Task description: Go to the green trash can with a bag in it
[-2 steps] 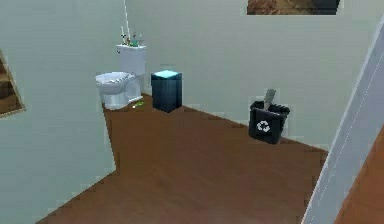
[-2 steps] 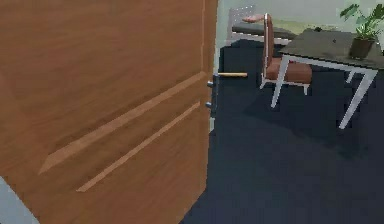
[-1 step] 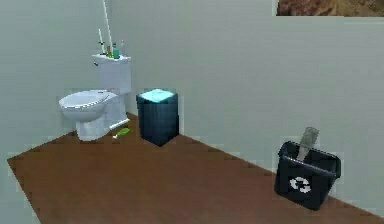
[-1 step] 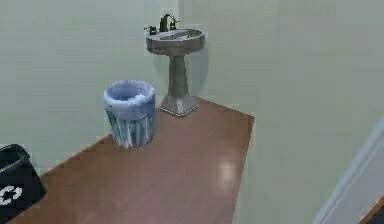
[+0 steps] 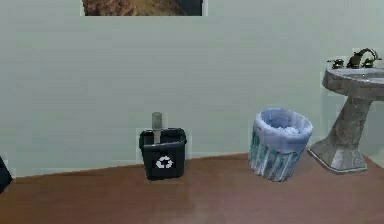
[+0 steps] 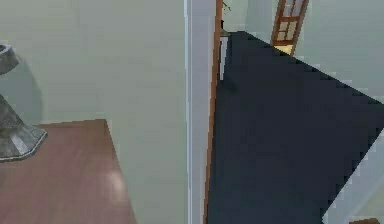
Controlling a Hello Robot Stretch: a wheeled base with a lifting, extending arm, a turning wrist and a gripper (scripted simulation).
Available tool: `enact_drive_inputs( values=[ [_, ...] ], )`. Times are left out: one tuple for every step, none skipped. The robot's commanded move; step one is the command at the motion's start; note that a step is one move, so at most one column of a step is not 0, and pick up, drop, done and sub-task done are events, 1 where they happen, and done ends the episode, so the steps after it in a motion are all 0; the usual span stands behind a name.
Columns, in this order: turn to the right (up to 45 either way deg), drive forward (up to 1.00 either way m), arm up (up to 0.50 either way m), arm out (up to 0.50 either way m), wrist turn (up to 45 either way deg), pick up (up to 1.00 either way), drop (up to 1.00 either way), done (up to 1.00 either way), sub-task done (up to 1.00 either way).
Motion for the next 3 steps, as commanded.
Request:
enact_drive_inputs(
  values=[
    [15.0, 0.00, 0.00, 0.00, 0.0, 0.00, 0.00, 0.00, 0.00],
    [0.0, 0.85, 0.00, 0.00, 0.0, 0.00, 0.00, 0.00, 0.00],
    [45.0, 0.00, 0.00, 0.00, 0.0, 0.00, 0.00, 0.00, 0.00]
  ],
)
